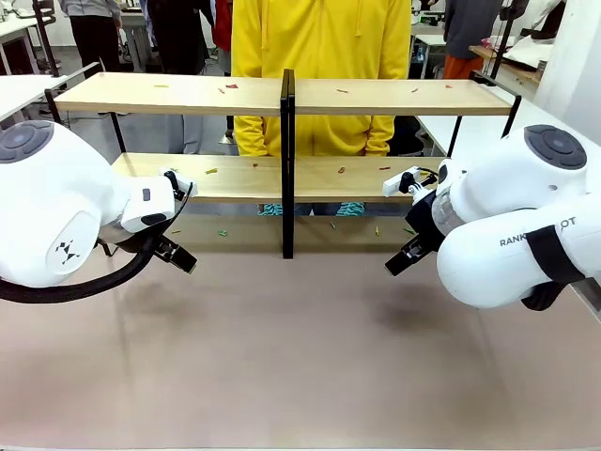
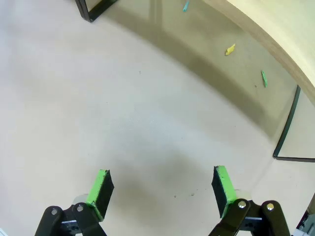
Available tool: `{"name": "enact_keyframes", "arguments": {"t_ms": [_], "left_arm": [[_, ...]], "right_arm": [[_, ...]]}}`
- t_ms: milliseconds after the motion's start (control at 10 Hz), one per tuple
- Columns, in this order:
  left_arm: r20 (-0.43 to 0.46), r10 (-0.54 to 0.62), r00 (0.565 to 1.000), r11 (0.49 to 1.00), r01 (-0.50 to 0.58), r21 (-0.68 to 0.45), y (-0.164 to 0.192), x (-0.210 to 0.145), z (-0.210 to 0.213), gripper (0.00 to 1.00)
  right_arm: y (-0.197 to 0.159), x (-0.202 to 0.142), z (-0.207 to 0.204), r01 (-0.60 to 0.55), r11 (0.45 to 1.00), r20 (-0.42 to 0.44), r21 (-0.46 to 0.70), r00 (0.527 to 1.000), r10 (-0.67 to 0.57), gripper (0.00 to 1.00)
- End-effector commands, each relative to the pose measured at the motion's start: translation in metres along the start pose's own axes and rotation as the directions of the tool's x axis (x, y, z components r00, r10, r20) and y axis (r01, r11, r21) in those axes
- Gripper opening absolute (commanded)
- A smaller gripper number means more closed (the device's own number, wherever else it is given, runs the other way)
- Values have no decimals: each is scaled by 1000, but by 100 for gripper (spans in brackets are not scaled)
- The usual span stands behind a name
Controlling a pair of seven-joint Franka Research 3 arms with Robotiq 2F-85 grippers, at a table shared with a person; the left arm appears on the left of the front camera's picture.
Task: Clean the shelves.
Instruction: Pick up the Duster when the human hands it over.
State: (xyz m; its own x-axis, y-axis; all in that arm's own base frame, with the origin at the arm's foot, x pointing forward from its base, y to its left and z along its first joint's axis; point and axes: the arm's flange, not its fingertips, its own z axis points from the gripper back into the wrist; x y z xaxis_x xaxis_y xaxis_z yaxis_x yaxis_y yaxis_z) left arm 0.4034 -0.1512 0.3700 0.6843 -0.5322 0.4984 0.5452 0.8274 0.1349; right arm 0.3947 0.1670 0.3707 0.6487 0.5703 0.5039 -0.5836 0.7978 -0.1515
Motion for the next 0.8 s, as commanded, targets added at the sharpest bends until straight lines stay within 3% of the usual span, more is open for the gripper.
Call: {"name": "enact_keyframes", "arguments": {"t_ms": [0, 200, 300, 500, 700], "left_arm": [[0, 0, 1000, 1000, 0, 0, 0, 0, 0, 100], [288, -77, 955, 985, 118, -128, 38, -52, 113, 100], [385, -88, 919, 988, 131, -86, 36, -75, 167, 100], [511, -101, 854, 982, 167, -85, 34, -114, 216, 100], [564, -109, 818, 985, 164, -47, 28, -132, 242, 100]], "right_arm": [[1, -3, 18, -53, 998, -36, 32, 998, 54, 100], [-14, -16, 115, -90, 996, 121, -21, 988, 92, 100], [-23, -23, 159, -81, 996, 187, -27, 979, 85, 100], [-28, -27, 217, -81, 995, 272, -55, 958, 93, 100], [-24, -19, 254, -20, 990, 394, -141, 916, 75, 100]]}}
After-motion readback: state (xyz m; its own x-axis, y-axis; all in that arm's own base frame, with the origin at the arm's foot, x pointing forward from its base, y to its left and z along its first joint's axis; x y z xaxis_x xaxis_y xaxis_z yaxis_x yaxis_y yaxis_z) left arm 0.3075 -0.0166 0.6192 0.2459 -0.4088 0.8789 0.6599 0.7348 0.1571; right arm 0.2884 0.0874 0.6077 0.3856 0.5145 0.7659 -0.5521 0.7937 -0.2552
